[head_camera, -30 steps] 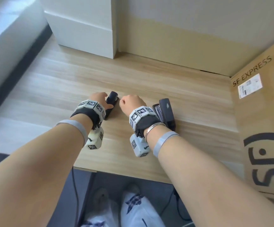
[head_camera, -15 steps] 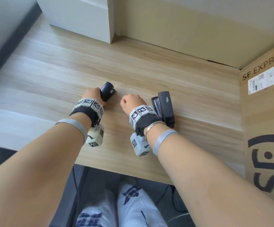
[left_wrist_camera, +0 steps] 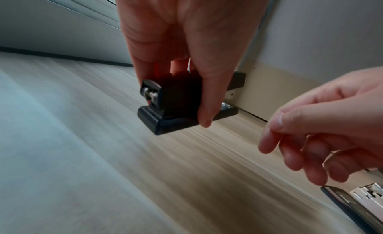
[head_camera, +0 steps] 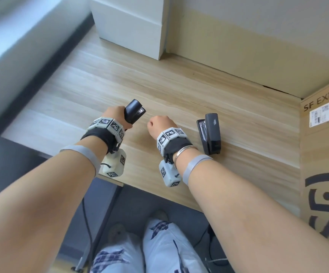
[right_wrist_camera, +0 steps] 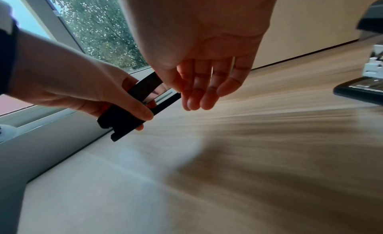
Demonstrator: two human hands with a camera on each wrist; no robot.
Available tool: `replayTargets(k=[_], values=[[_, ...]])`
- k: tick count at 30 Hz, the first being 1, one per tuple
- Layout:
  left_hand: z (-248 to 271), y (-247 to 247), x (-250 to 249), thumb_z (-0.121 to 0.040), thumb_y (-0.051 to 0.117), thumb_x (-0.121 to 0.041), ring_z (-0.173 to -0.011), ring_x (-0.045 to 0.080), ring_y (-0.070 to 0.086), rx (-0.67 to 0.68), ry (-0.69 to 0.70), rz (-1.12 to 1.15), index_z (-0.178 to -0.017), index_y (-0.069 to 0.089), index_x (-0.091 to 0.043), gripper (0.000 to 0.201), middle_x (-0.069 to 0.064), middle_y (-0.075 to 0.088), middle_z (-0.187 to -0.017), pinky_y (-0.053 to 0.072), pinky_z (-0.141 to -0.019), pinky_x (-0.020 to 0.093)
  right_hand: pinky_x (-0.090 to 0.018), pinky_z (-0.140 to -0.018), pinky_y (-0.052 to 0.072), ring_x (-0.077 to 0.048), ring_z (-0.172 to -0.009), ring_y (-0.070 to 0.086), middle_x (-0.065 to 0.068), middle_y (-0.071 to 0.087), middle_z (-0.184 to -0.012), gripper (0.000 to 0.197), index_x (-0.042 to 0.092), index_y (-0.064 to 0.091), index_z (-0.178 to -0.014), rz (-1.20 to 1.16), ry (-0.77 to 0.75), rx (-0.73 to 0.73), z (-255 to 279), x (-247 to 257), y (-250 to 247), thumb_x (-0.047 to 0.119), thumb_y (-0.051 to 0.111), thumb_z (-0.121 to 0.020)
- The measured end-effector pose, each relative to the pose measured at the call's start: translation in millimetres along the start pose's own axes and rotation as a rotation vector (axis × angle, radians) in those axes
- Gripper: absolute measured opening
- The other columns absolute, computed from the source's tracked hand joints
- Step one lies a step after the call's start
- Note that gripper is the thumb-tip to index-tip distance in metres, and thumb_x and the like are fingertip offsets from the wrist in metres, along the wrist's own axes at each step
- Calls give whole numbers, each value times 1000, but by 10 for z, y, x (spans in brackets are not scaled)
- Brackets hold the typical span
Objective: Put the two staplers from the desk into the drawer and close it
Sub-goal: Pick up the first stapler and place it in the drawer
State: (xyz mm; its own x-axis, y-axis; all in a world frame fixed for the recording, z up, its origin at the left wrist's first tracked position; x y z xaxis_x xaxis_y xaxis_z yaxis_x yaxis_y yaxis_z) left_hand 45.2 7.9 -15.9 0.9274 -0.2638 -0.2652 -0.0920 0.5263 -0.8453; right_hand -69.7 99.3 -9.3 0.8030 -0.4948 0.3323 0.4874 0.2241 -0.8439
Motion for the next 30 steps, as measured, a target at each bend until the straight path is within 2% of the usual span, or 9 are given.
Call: replayTargets(k=[5, 8, 11, 14, 18, 21, 24, 27, 30], values=[[281, -115, 566, -75, 70, -20, -100, 36, 64, -47, -28, -16, -107, 58, 0, 40, 21, 68, -107, 43, -70, 33, -29, -67, 37, -34, -84, 58, -16, 67, -107, 33, 7, 67, -101, 9, -57, 7, 160, 482, 283, 20, 37, -97], [491, -137, 1012, -75, 69, -22, -98, 36, 64, -56, -73, -3, -108, 57, -2, 40, 20, 68, -106, 42, -68, 31, -29, -67, 37, -32, -80, 53, -18, 67, -109, 33, 8, 67, -103, 19, -78, 32, 293, 790, 545, 20, 38, -96], [708, -151, 1490, -75, 69, -22, -94, 35, 63, -51, -112, 42, -107, 58, -3, 39, 19, 68, -106, 41, -68, 32, -29, -68, 38, -35, -94, 62, -17, 67, -111, 33, 7, 67, -105, 31, -102, 35, 439, 1094, 797, 20, 37, -98], [920, -136, 1973, -73, 69, -22, -81, 31, 56, -71, -166, 73, -98, 58, -6, 32, 18, 68, -101, 42, -68, 32, -30, -72, 41, -33, -103, 62, -13, 66, -114, 31, 12, 67, -108, 5, -140, -16, 536, 1369, 1018, 19, 38, -97], [1149, -38, 2593, -70, 71, -23, -95, 35, 63, -66, -251, 124, -100, 59, -7, 36, 14, 65, -95, 47, -74, 35, -34, -92, 44, -29, -118, 51, -8, 59, -123, 29, 16, 62, -115, 22, -188, -71, 562, 1630, 1321, 16, 42, -95], [1254, 119, 3001, -69, 72, -19, -84, 32, 56, -25, -312, 138, -87, 51, -9, 29, 11, 58, -89, 43, -70, 32, -36, -98, 39, -26, -124, 44, -5, 53, -130, 31, 20, 58, -121, 73, -192, -118, 528, 1760, 1493, 17, 44, -94], [1300, 374, 3313, -68, 72, -16, -80, 30, 53, 20, -349, 133, -74, 43, -13, 30, 15, 61, -92, 42, -68, 32, -36, -102, 34, -24, -128, 40, 0, 50, -135, 34, 25, 56, -125, 73, -181, -173, 447, 1872, 1660, 19, 46, -93], [1285, 681, 3491, -69, 72, -16, -95, 35, 61, 68, -359, 119, -81, 44, -10, 30, 18, 65, -102, 47, -74, 36, -39, -106, 31, -22, -136, 34, 4, 47, -142, 38, 28, 52, -131, 75, -139, -214, 378, 1891, 1817, 25, 44, -94], [1152, 1025, 3649, -70, 71, -16, -102, 35, 61, 127, -369, 110, -95, 54, -6, 32, 17, 65, -108, 46, -74, 35, -45, -114, 20, -20, -146, 21, 11, 31, -155, 45, 34, 40, -141, 84, -85, -194, 301, 1839, 2002, 32, 42, -96]])
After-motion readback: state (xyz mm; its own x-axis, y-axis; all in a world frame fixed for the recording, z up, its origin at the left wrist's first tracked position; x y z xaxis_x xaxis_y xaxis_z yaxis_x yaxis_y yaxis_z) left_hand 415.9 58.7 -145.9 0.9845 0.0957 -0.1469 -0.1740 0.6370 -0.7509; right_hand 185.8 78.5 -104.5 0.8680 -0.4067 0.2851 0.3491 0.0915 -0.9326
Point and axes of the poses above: each hand's wrist, its own z-axis away from the middle knuckle, its own y-axis out of the palm, x = y × z, the point moved 3 cm from there along -z, towards the middle knuckle
